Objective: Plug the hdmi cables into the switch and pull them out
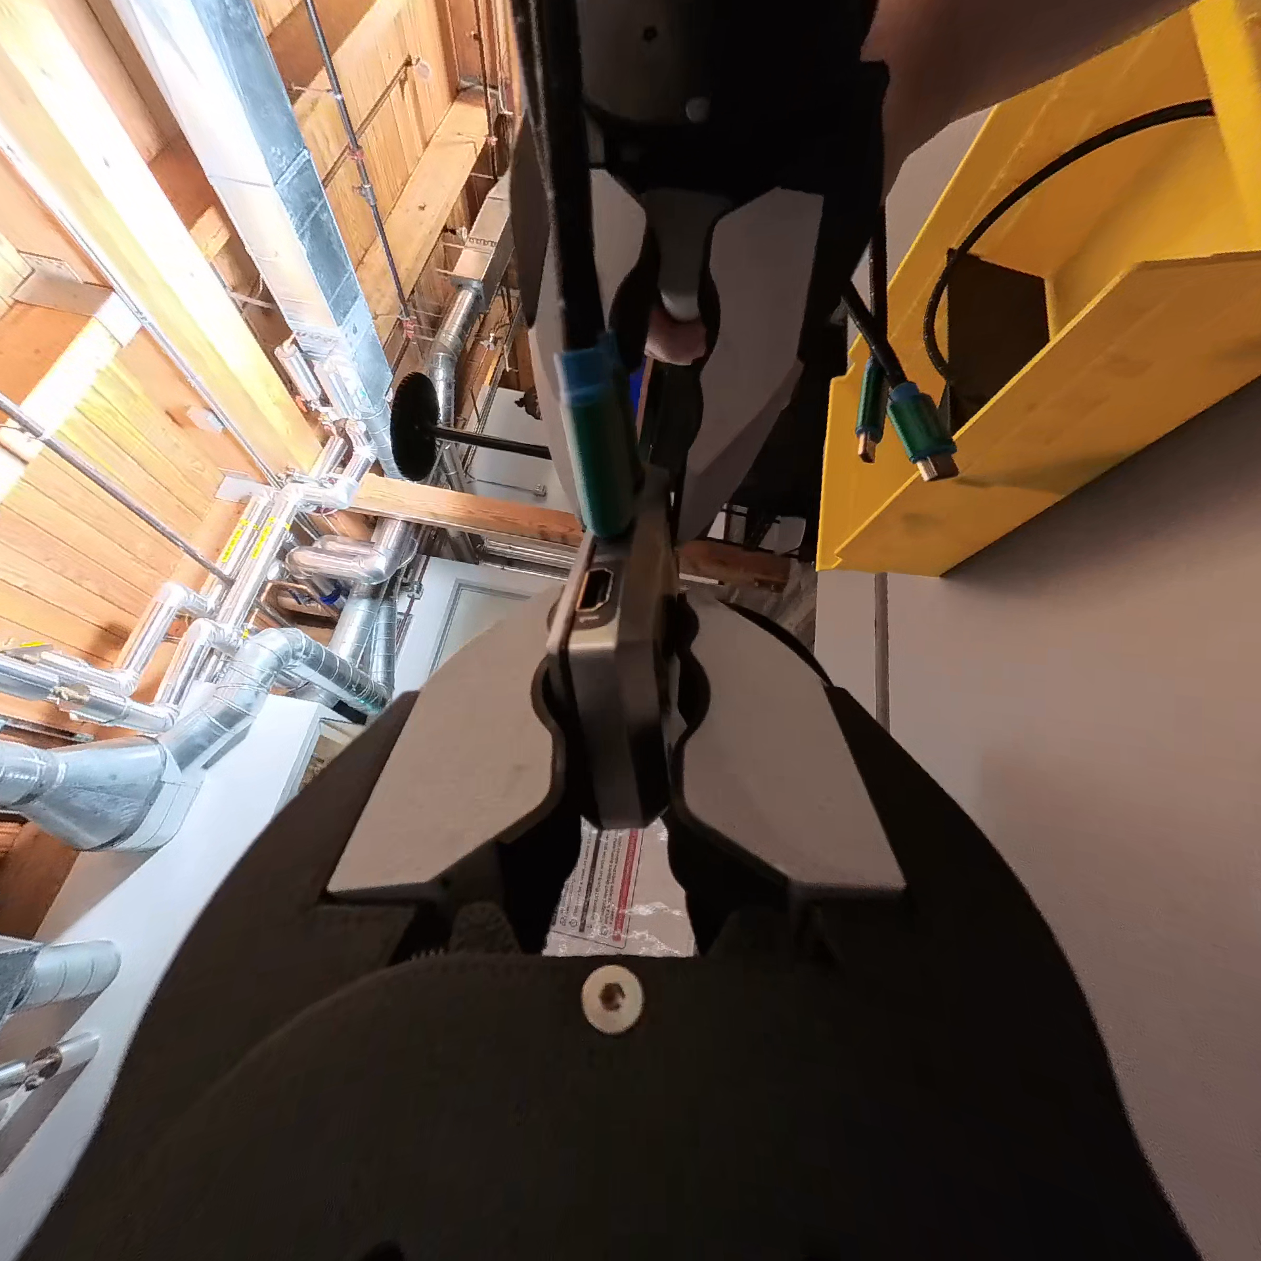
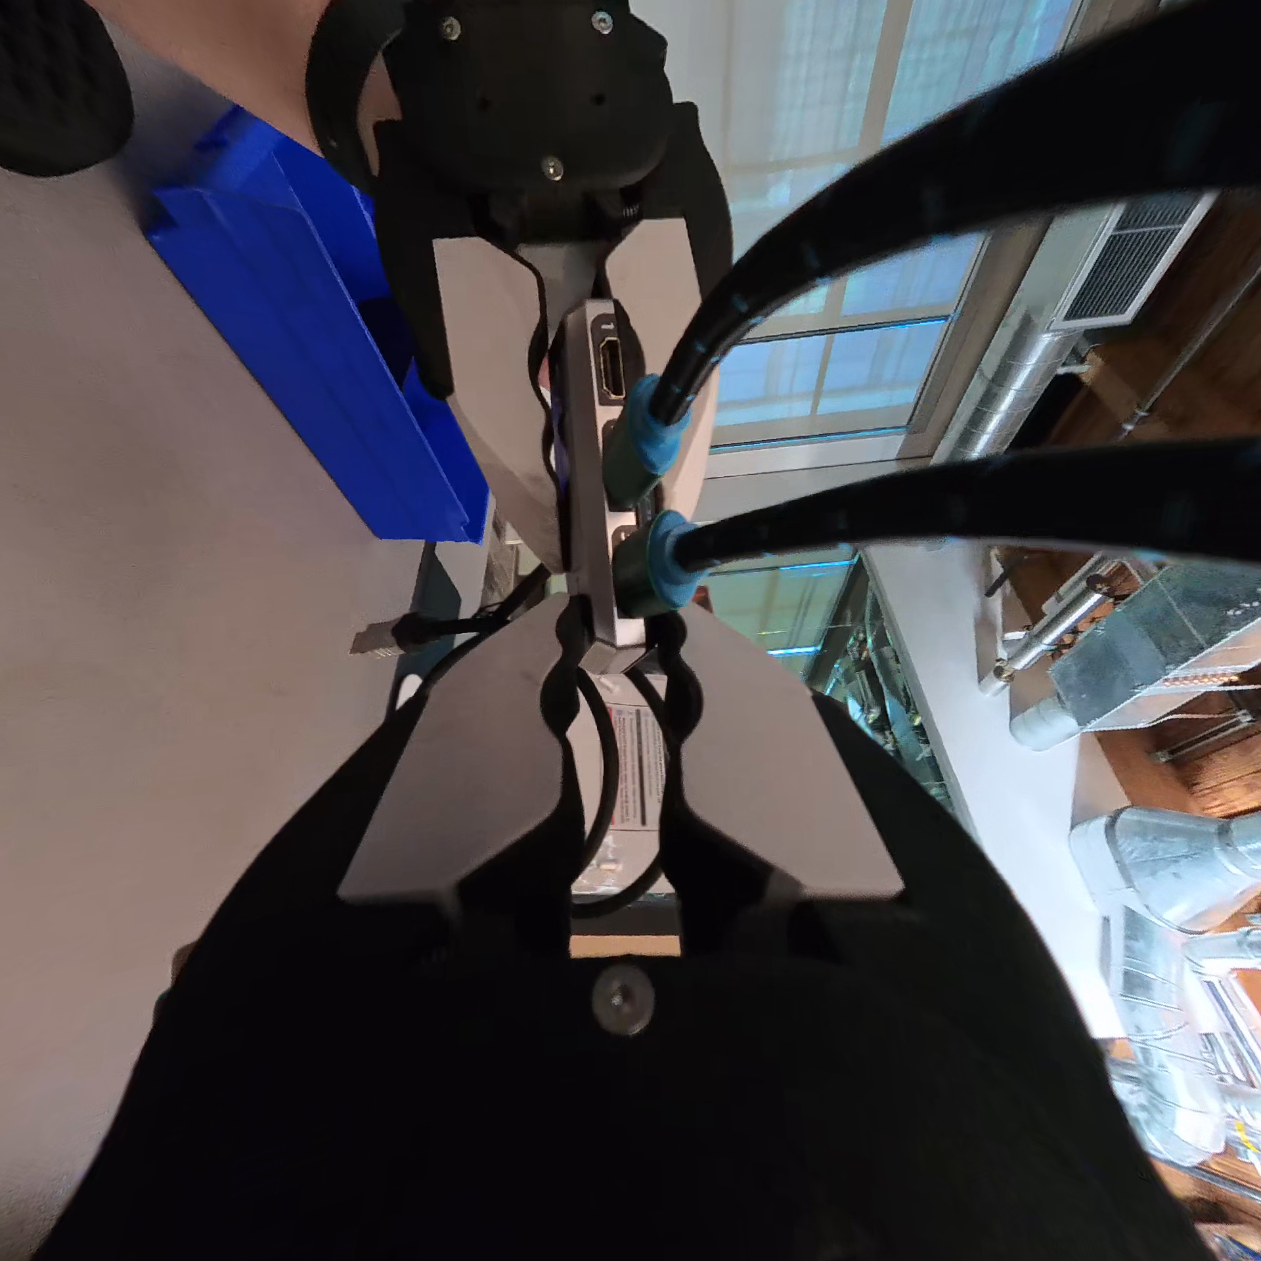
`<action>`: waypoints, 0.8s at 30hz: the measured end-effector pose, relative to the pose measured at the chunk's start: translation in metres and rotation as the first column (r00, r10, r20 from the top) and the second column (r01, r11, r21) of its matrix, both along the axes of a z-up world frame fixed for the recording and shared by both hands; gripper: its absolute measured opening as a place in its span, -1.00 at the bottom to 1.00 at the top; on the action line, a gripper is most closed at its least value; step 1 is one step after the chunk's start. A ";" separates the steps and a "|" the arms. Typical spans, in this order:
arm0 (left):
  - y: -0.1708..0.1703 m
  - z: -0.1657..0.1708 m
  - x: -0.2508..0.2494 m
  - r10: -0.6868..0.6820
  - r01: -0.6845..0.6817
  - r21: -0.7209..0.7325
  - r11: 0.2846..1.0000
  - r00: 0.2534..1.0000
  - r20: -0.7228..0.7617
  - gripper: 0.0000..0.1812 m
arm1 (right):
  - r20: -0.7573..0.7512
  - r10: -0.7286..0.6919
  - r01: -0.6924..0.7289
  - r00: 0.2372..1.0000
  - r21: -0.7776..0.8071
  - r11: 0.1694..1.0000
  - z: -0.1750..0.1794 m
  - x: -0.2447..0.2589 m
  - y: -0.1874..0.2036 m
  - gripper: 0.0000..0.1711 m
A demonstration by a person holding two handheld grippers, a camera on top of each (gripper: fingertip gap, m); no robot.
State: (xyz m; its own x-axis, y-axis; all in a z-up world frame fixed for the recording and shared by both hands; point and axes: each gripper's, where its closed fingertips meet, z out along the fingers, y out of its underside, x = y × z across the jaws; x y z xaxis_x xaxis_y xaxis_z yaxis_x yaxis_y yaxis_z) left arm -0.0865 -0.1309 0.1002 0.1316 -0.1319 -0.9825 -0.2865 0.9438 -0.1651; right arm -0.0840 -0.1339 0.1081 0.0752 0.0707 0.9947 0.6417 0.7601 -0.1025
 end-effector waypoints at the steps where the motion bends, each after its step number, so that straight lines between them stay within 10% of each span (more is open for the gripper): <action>1: 0.002 0.001 0.001 0.013 -0.013 0.005 1.000 1.000 0.007 -0.69 | 0.002 -0.001 0.001 1.000 0.014 1.000 0.000 0.000 0.001 -0.75; 17: 0.076 0.040 -0.030 0.372 -0.363 -0.084 0.928 0.890 0.263 -0.70 | -0.239 -0.138 0.208 0.961 0.295 0.933 0.034 0.003 0.023 -0.73; 24: 0.097 0.045 -0.046 0.457 -0.488 0.030 0.872 0.835 0.306 -0.70 | -0.543 -0.137 -0.062 0.829 -0.332 0.941 0.029 -0.034 0.030 -0.72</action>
State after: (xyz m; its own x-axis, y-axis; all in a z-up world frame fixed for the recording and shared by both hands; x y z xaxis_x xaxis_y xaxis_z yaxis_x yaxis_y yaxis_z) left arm -0.1330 -0.0342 0.1448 0.4231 0.1160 -0.8986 -0.6582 0.7210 -0.2168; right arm -0.1181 -0.1040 0.1369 0.6111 0.3634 0.7032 0.4276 0.5961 -0.6796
